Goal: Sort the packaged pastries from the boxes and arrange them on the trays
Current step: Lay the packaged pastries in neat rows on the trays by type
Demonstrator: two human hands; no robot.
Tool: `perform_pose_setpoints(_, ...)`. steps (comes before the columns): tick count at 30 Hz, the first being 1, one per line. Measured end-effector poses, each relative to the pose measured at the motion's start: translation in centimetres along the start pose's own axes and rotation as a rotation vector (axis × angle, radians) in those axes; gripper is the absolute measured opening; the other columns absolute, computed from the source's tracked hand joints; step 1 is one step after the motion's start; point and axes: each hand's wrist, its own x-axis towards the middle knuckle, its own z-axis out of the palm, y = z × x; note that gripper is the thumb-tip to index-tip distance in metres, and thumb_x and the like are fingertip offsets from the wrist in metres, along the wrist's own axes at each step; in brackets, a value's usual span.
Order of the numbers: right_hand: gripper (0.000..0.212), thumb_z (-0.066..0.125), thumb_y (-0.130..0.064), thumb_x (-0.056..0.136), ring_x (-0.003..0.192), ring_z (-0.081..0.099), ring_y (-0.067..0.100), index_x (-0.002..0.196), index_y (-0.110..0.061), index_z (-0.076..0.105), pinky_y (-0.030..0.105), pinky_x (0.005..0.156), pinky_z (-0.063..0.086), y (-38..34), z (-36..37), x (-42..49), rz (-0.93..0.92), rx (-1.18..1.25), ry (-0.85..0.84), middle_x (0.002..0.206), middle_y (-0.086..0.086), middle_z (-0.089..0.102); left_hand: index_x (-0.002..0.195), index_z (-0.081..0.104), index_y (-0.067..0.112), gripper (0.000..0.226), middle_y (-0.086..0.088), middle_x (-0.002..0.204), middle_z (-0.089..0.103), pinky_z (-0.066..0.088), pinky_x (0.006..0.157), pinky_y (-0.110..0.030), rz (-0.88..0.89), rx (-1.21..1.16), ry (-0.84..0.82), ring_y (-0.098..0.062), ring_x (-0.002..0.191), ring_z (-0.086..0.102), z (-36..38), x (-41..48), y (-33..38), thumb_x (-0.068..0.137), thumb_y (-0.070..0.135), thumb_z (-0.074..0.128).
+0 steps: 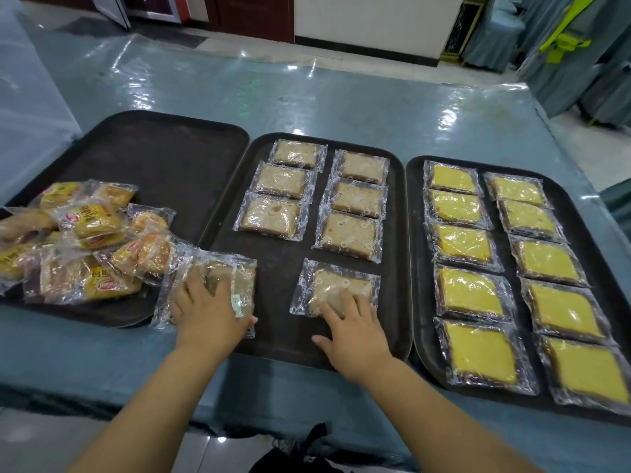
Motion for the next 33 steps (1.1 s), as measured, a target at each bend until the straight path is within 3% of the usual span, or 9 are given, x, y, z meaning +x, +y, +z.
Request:
perform_pose_setpoints(4, 0.07, 0.037, -0.057, 0.094, 0.143, -0.008, 0.037, 0.151, -0.028, 0.01, 0.052, 0.117, 0.003, 0.5, -0.3, 1.2, 0.033, 0.002, -0.039, 0.158, 0.01, -0.009, 0.138, 0.028, 0.027, 0.081, -0.02, 0.15, -0.005, 0.012, 0.113, -0.052, -0.033, -0.005, -0.025, -0.043, 0.137, 0.002, 0.1, 0.1, 0.0, 0.074, 0.055, 0.069)
perform_pose_setpoints(8, 0.068, 0.039, -0.056, 0.093, 0.144, -0.008, 0.035, 0.15, -0.029, 0.012, 0.052, 0.117, 0.005, 0.6, -0.8, 2.1, 0.067, 0.053, -0.024, 0.158, 0.009, -0.007, 0.136, 0.03, 0.029, 0.078, -0.014, 0.152, 0.003, 0.018, 0.11, -0.048, 0.017, 0.02, -0.002, -0.038, 0.135, 0.013, -0.6, 0.1, 0.0, 0.073, 0.052, 0.07)
perform_pose_setpoints(13, 0.062, 0.043, -0.053, 0.093, 0.144, -0.001, 0.033, 0.145, -0.025, 0.027, 0.05, 0.117, 0.008, -0.2, -1.0, 2.0, 0.126, 0.121, 0.049, 0.157, 0.007, 0.007, 0.143, 0.031, 0.022, 0.084, -0.007, 0.148, 0.024, 0.031, 0.105, -0.04, 0.139, -0.136, 0.014, -0.031, 0.13, 0.031, -1.6, 0.7, -1.4, 0.072, 0.026, 0.077)
perform_pose_setpoints(17, 0.054, 0.048, -0.048, 0.092, 0.139, 0.015, 0.028, 0.136, -0.017, 0.04, 0.04, 0.116, 0.016, -1.7, -1.8, 1.9, 0.178, 0.185, 0.176, 0.148, 0.008, 0.028, 0.134, 0.047, 0.02, 0.066, 0.003, 0.136, 0.038, 0.04, 0.089, -0.027, 0.219, -0.412, 0.0, -0.021, 0.114, 0.049, -2.8, 1.6, -2.6, 0.076, 0.005, 0.072)
perform_pose_setpoints(21, 0.047, 0.054, -0.038, 0.092, 0.127, 0.033, 0.021, 0.131, -0.014, 0.044, 0.03, 0.104, 0.03, -4.0, -2.7, 2.0, 0.152, 0.379, 0.296, 0.135, 0.004, 0.042, 0.13, 0.051, 0.027, 0.063, 0.01, 0.121, 0.045, 0.049, 0.092, -0.033, 0.345, -0.557, 0.0, -0.012, 0.106, 0.051, -3.7, 2.9, -3.5, 0.077, -0.002, 0.069)
perform_pose_setpoints(24, 0.057, 0.056, -0.038, 0.092, 0.129, 0.036, 0.017, 0.141, -0.017, 0.036, 0.028, 0.104, 0.032, -5.6, -3.4, 2.4, 0.165, 0.566, 0.285, 0.14, 0.0, 0.039, 0.128, 0.049, 0.036, 0.066, 0.012, 0.118, 0.046, 0.047, 0.087, -0.021, 0.409, -0.663, -0.049, -0.005, 0.1, 0.053, -4.9, 3.4, -3.3, 0.076, 0.001, 0.072)
perform_pose_setpoints(27, 0.067, 0.064, -0.037, 0.088, 0.13, 0.04, 0.014, 0.144, -0.021, 0.03, 0.031, 0.106, 0.036, -7.0, -4.3, 2.8, 0.182, 0.837, 0.233, 0.14, -0.005, 0.042, 0.121, 0.047, 0.048, 0.069, 0.02, 0.114, 0.053, 0.044, 0.085, -0.016, 0.465, -0.794, -0.146, 0.003, 0.102, 0.053, -5.8, 3.8, -2.9, 0.074, 0.006, 0.076)
perform_pose_setpoints(30, 0.07, 0.067, -0.028, 0.087, 0.116, 0.05, 0.013, 0.144, -0.022, 0.026, 0.031, 0.099, 0.042, -8.1, -5.0, 3.2, 0.24, 1.149, 0.178, 0.129, -0.007, 0.046, 0.112, 0.044, 0.059, 0.071, 0.028, 0.113, 0.051, 0.038, 0.084, -0.01, 0.479, -0.884, -0.206, 0.011, 0.103, 0.049, -6.0, 4.2, -2.6, 0.074, 0.009, 0.077)
perform_pose_setpoints(33, 0.078, 0.068, -0.016, 0.086, 0.107, 0.055, 0.018, 0.147, -0.016, 0.02, 0.043, 0.097, 0.048, -8.3, -4.8, 3.8, 0.366, 1.306, 0.253, 0.118, -0.006, 0.051, 0.115, 0.046, 0.054, 0.066, 0.031, 0.116, 0.05, 0.04, 0.088, -0.015, 0.485, -0.92, -0.217, 0.011, 0.105, 0.049, -5.9, 4.8, -2.4, 0.074, 0.012, 0.077)
